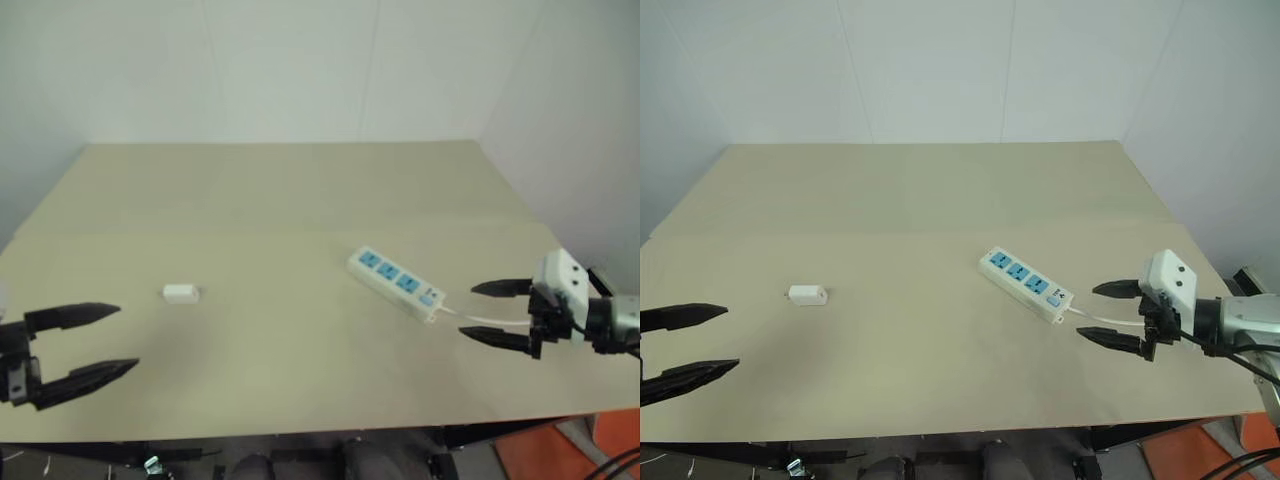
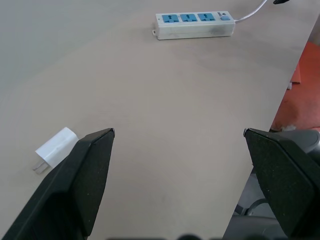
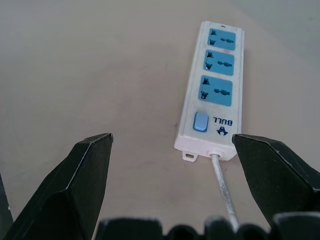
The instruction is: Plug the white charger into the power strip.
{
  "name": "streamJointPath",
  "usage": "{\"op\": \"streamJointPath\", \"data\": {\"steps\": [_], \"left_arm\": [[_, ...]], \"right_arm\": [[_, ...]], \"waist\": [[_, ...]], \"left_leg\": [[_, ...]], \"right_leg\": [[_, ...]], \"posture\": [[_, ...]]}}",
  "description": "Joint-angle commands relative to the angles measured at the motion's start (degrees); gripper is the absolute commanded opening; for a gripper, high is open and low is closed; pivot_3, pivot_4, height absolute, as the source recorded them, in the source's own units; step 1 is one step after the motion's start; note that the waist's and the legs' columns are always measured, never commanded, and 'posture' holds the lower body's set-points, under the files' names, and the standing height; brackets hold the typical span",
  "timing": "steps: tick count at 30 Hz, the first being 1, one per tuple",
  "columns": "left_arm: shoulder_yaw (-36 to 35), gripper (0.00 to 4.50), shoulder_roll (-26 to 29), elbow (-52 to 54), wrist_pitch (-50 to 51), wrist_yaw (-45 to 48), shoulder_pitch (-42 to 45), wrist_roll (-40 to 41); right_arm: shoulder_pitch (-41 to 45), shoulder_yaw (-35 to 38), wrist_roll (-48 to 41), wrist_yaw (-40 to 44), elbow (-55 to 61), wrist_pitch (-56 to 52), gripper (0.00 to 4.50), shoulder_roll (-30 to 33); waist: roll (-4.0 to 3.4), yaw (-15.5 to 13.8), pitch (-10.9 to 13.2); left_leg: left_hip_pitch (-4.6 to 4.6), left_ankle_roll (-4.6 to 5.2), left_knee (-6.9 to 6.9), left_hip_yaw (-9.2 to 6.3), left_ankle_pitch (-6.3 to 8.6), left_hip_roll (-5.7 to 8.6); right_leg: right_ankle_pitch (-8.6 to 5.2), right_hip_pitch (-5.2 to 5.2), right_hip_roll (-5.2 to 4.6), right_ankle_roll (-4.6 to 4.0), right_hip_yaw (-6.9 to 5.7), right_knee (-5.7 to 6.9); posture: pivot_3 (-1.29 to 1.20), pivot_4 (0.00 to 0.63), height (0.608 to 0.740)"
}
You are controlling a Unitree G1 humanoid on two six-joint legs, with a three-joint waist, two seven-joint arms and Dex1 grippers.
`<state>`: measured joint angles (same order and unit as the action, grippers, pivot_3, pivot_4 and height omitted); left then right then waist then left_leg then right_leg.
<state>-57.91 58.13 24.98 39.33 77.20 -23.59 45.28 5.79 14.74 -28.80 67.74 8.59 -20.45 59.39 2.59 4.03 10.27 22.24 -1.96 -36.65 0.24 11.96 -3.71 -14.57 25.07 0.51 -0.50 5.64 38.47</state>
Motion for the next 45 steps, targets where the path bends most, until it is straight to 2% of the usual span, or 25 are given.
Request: {"op": "streamJointPath", "data": {"steps": [1, 6, 12, 16, 20, 24, 28, 45], "left_arm": [[-0.38, 4.50, 0.04, -0.67, -2.00, 1.18, 0.02, -0.54], [-0.19, 4.50, -0.45, -1.40, -3.25, 2.33, -0.53, -1.13], [0.85, 4.50, -1.08, -1.50, -3.92, 2.48, -0.26, -1.44], [2.98, 4.50, -0.81, -2.09, -4.46, 2.38, 1.08, -1.19], [4.39, 4.50, -0.51, -2.52, -4.57, 2.25, 2.42, -1.16], [6.04, 4.50, -0.25, -2.68, -4.63, 2.19, 3.94, -0.92], [6.48, 4.50, -0.21, -2.41, -4.37, 2.16, 4.63, -0.68], [5.21, 4.50, 1.20, -1.14, -1.91, 1.95, 5.11, 0.78]], "right_arm": [[0.42, 2.50, 0.06, -0.44, 1.08, 0.96, 4.47, 0.18], [1.29, 1.76, 0.65, -0.84, 0.61, 1.27, 4.47, -0.36], [2.53, 0.53, 2.12, -4.89, -0.19, 1.61, 4.47, -3.87], [5.20, -1.82, 4.80, -12.00, -3.28, 2.98, 4.47, -11.41], [6.45, -2.92, 6.48, -14.21, -6.50, 7.24, 4.47, -17.50], [9.78, -4.93, 8.80, -17.63, -14.71, 12.90, 4.47, -25.10], [12.12, -5.83, 9.10, -16.27, -21.97, 15.64, 4.47, -28.26], [20.83, -8.37, 12.65, -9.96, -45.64, 26.59, 4.47, -31.99]], "waist": [[0.00, -0.02, 0.00], [0.00, 0.02, 0.00], [0.01, -0.03, -0.01], [0.06, 0.03, -0.04], [0.03, 0.06, -0.02], [0.04, 0.18, -0.03], [0.03, 0.15, -0.02], [0.05, 0.39, -0.04]], "left_leg": [[-0.01, 0.00, 0.00, 0.00, 0.00, 0.00], [-0.01, 0.00, -0.01, 0.00, 0.00, -0.01], [-0.01, 0.00, -0.01, 0.00, 0.00, -0.01], [-0.03, 0.00, -0.04, 0.00, 0.00, -0.02], [0.02, 0.00, -0.05, 0.00, 0.00, -0.03], [0.07, 0.00, -0.05, 0.00, 0.00, -0.04], [0.04, 0.00, -0.05, 0.00, 0.00, -0.05], [-0.04, 0.01, -0.05, 0.01, 0.00, -0.06]], "right_leg": [[0.00, -0.01, 0.00, 0.00, 0.00, 0.00], [0.00, -0.01, 0.00, 0.00, 0.00, 0.00], [0.01, -0.02, 0.00, 0.01, 0.00, 0.00], [0.02, -0.04, 0.01, 0.04, 0.00, 0.00], [0.24, -0.01, 0.04, 0.41, 0.00, 0.02], [0.28, 0.01, 0.04, 0.45, -0.01, 0.01], [0.31, 0.00, 0.06, 0.43, 0.00, 0.03], [0.33, -0.09, 0.06, 0.42, 0.00, 0.04]], "posture": [[0.00, 0.150, 0.740], [0.00, 0.150, 0.740], [0.00, 0.150, 0.740], [0.00, 0.150, 0.740], [0.00, 0.150, 0.740], [0.00, 0.150, 0.740], [0.00, 0.150, 0.740], [0.00, 0.150, 0.740]]}}
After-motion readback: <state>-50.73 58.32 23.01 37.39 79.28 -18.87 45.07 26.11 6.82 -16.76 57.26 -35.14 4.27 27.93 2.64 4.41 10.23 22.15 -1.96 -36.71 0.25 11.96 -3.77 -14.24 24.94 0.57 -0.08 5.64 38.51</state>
